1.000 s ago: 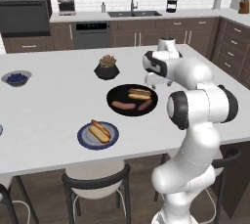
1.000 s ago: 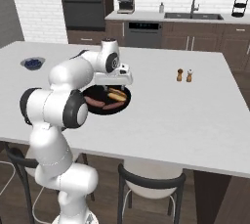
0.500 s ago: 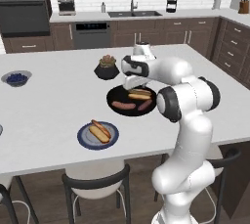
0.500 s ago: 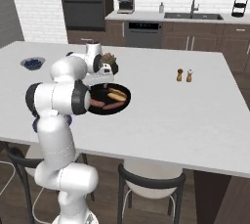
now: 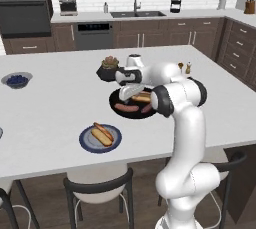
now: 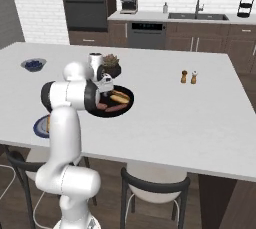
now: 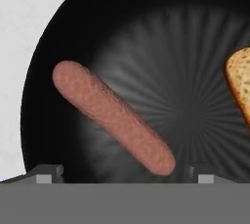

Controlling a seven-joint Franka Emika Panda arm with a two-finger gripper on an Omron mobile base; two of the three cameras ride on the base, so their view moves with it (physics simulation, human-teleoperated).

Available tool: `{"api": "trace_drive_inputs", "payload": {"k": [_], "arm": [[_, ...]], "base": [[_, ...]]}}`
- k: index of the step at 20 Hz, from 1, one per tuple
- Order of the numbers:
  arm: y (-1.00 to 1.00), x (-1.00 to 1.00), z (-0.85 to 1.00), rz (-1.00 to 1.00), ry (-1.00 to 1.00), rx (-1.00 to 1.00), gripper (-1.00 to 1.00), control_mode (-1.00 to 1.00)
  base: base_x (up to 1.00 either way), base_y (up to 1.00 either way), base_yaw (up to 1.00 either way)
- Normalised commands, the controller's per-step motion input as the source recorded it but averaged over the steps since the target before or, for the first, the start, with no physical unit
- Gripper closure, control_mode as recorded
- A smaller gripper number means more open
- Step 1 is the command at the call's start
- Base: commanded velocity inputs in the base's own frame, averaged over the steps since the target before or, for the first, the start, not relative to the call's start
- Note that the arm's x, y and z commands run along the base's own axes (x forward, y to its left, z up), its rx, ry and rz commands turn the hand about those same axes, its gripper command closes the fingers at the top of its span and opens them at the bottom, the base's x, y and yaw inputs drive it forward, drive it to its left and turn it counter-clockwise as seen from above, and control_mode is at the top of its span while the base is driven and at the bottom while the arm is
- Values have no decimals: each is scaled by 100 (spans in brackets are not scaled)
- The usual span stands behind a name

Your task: Place one bun and one sausage from the bowl on each plate.

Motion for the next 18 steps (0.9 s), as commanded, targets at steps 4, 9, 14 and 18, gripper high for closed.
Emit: {"api": "trace_drive_inputs", "payload": {"k": [4, 9, 14, 18], "arm": [[0, 41, -57, 7, 10, 0, -100, -100], [5, 18, -36, 7, 2, 0, -100, -100], [0, -31, 0, 10, -1, 2, -100, -100], [0, -60, 0, 16, -2, 3, -100, -100]], "base": [[0, 0, 0], [0, 0, 0], [0, 0, 0], [0, 0, 0]]}}
